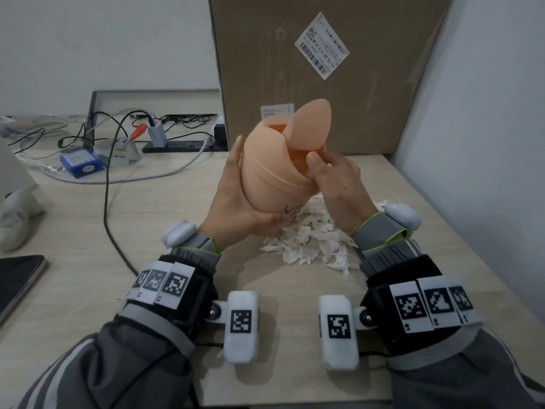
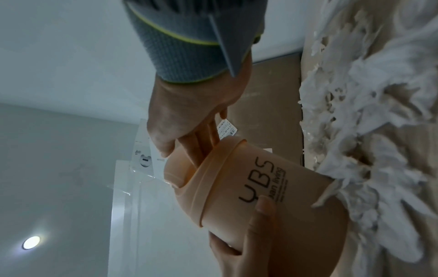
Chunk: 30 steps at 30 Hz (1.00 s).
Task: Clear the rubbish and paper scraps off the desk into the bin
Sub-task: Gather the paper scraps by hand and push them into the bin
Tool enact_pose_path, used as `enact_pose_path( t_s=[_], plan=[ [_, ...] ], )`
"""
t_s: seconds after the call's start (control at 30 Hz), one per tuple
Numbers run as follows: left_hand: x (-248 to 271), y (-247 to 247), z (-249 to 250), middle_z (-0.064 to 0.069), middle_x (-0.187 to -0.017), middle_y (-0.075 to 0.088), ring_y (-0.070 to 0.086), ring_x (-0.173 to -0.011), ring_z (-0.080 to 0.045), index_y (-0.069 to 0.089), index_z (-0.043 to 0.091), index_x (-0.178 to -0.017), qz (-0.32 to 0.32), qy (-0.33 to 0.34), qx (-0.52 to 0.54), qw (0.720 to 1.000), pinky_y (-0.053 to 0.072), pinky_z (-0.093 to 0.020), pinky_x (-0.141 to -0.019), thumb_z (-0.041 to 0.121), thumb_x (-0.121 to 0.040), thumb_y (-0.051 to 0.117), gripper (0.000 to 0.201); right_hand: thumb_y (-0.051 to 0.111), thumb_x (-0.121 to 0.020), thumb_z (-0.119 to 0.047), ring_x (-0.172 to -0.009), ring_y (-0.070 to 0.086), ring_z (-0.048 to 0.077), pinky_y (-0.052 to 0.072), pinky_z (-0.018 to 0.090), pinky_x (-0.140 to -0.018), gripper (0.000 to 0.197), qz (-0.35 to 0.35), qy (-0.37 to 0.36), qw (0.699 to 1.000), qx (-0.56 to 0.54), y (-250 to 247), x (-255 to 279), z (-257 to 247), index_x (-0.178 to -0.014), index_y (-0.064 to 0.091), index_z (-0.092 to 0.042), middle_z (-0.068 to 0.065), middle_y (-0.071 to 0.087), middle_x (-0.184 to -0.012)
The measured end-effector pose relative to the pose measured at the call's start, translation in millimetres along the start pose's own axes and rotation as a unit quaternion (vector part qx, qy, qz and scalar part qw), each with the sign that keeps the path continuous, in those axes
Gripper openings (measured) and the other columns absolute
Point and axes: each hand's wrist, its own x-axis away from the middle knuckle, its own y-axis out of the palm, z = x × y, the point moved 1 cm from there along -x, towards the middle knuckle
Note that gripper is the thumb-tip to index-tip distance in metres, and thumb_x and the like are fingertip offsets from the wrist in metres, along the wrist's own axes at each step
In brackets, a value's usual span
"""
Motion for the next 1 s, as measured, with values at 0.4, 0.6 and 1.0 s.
enact_pose_path(
  t_s=[0.4, 0.6, 1.0],
  plan=[
    [-3, -6, -9, 0.008, -0.152, 0.030, 0.038, -0.141, -0.014, 0.002, 0.031, -0.156, 0.097, -0.013, -0.004, 0.995, 0.038, -0.049, -0.115, 0.050, -0.047, 0.089, 0.141, 0.055, -0.084, -0.024, -0.090, 0.064, 0.021, 0.048, 0.030, -0.081, 0.017, 0.215, 0.183, 0.957, 0.072, -49, -8, 39, -0.086, 0.071, -0.019, 0.002, 0.071, -0.090],
    [-5, -7, -15, 0.006, -0.155, 0.029, 0.037, -0.142, -0.016, 0.003, 0.031, -0.157, 0.111, -0.020, -0.023, 0.993, 0.038, -0.050, -0.115, 0.054, -0.046, 0.089, 0.142, 0.063, -0.084, -0.035, -0.127, 0.045, 0.034, 0.036, 0.038, -0.107, 0.057, 0.013, 0.336, 0.903, 0.267, -56, -4, 63, -0.135, 0.047, -0.015, 0.015, 0.047, -0.140],
    [-4, -8, -17, 0.005, -0.156, 0.027, 0.035, -0.142, -0.016, 0.001, 0.034, -0.156, 0.114, -0.030, -0.018, 0.993, 0.037, -0.050, -0.116, 0.053, -0.045, 0.087, 0.141, 0.058, -0.090, -0.033, -0.093, 0.062, 0.021, 0.048, 0.028, -0.070, 0.026, -0.022, 0.268, 0.962, 0.045, -49, -1, 48, -0.107, 0.068, -0.016, 0.004, 0.067, -0.107]
  ],
)
